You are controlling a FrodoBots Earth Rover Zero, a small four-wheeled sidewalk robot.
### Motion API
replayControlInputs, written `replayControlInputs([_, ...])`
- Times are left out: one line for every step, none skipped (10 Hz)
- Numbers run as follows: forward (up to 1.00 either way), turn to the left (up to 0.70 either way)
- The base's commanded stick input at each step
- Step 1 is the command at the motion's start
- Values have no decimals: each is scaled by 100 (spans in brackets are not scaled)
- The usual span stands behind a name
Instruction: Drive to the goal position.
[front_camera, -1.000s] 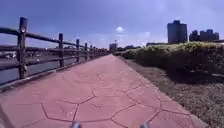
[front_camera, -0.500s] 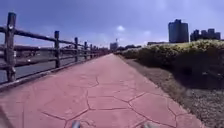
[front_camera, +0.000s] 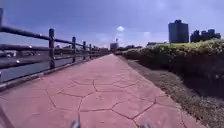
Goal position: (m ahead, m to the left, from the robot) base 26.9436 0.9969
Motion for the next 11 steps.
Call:
replayControlInputs([70,0])
replayControlInputs([70,0])
replayControlInputs([70,0])
replayControlInputs([70,0])
replayControlInputs([70,0])
replayControlInputs([70,0])
replayControlInputs([70,0])
replayControlInputs([70,0])
replayControlInputs([70,0])
replayControlInputs([70,0])
replayControlInputs([70,0])
